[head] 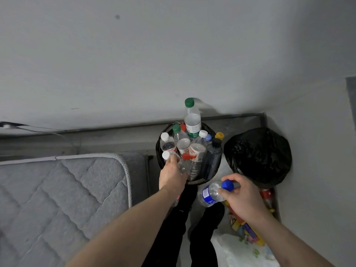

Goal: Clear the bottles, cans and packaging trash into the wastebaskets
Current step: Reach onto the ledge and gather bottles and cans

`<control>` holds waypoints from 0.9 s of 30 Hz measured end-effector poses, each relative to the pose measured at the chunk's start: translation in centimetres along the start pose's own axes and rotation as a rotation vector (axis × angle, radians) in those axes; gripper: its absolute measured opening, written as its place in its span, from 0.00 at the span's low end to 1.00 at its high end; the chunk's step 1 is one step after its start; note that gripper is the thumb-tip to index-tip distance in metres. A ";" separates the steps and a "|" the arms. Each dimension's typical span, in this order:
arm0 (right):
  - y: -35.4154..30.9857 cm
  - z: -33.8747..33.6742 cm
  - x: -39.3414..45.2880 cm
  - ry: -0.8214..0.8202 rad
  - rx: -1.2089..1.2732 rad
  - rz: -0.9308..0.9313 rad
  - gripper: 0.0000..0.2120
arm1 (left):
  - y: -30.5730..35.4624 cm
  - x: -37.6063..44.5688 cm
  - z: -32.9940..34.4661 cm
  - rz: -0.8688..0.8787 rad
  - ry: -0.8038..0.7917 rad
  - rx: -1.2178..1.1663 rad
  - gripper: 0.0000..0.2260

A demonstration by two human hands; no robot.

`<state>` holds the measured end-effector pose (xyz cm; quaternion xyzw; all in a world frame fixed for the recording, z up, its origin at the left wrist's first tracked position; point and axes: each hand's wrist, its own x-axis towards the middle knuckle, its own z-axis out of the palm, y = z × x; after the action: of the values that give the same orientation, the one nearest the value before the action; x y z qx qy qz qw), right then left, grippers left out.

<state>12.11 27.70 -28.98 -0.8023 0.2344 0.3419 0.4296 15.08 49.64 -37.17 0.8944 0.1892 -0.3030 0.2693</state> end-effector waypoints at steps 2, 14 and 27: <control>0.1 -0.1 0.2 -0.003 -0.010 0.005 0.13 | 0.1 0.6 0.5 -0.006 -0.003 0.039 0.17; 2.7 0.7 2.2 -0.006 -0.004 0.010 0.13 | -1.4 3.7 3.4 0.115 -0.023 0.245 0.12; 4.5 1.9 5.2 0.041 -0.003 0.029 0.15 | -0.6 3.7 5.9 0.025 -0.050 0.260 0.20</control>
<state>11.87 26.56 -36.03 -0.8063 0.2543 0.3320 0.4183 14.92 47.23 -43.74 0.9162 0.1303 -0.3439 0.1594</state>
